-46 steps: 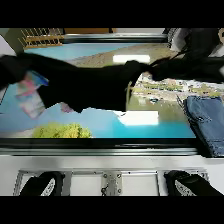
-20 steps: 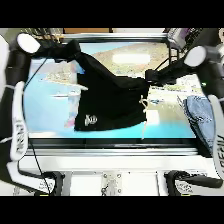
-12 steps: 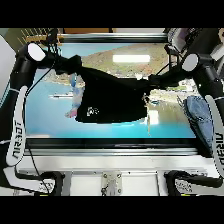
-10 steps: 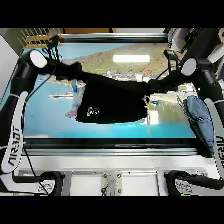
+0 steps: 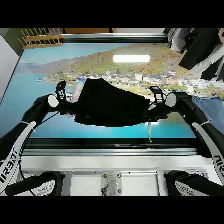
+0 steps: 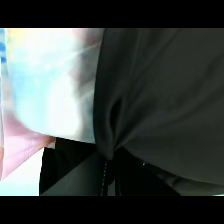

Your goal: Fold the clothes and pants, and hang the long-sleeved shirts on hangers.

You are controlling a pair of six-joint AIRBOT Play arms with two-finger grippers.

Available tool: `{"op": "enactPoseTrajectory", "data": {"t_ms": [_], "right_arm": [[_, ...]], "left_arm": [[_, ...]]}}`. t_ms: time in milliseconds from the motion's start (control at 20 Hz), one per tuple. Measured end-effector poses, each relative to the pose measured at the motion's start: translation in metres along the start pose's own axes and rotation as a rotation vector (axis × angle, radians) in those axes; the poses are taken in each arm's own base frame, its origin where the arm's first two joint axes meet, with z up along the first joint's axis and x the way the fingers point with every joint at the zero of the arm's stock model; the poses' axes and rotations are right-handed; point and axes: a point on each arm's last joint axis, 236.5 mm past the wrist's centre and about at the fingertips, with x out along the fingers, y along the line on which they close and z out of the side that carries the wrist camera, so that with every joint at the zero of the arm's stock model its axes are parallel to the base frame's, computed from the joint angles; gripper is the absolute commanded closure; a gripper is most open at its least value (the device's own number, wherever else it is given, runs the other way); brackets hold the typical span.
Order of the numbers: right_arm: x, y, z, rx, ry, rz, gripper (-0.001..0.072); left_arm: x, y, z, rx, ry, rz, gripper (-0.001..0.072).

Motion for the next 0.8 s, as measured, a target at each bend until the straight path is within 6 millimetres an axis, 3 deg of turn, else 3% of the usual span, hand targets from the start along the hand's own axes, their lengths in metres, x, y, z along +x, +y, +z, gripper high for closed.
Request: {"op": "enactPoseTrajectory", "data": {"t_ms": [50,100,150,200,250,350,400,550,600,700,800], "right_arm": [[0.003,0.002,-0.002,0.0,0.001,0.0,0.0683],[0.005,0.003,-0.003,-0.004,-0.001,0.0,0.0665],[0.006,0.004,-0.004,-0.003,-0.001,0.001,0.0511],[0.007,0.004,-0.005,-0.002,0.001,0.001,0.0209],[0.005,0.005,-0.004,-0.004,-0.009,0.003,0.0093],[-0.009,0.011,0.006,-0.002,-0.056,0.024,0.0078],[-0.022,0.012,0.013,0.0,-0.093,0.032,0.0024],[-0.07,0.0,0.03,0.019,-0.216,0.044,0.0013],[-0.083,-0.01,0.032,0.041,-0.245,0.041,0.0012],[-0.098,-0.034,0.031,0.095,-0.262,0.047,0.001],[-0.1,-0.051,0.028,0.154,-0.263,0.101,0.0008]], "left_arm": [[0.002,0.002,-0.003,-0.003,0.003,0.003,0.0698],[0.003,0.004,-0.005,-0.004,0.006,0.005,0.0581],[0.003,0.004,-0.006,-0.002,0.007,0.007,0.024],[0.002,0.004,-0.005,0.003,0.007,0.01,0.0137],[-0.001,0.002,-0.002,0.005,0.002,0.005,0.0141],[-0.019,-0.009,0.011,0.018,-0.029,-0.014,0.0141],[-0.032,-0.015,0.019,0.027,-0.054,-0.026,0.0141],[-0.076,-0.037,0.032,0.068,-0.121,-0.067,0.0143],[-0.088,-0.045,0.033,0.085,-0.137,-0.08,0.0241],[-0.107,-0.063,0.029,0.126,-0.162,-0.108,0.0696],[-0.118,-0.082,0.023,0.173,-0.178,-0.137,0.0699]]}}
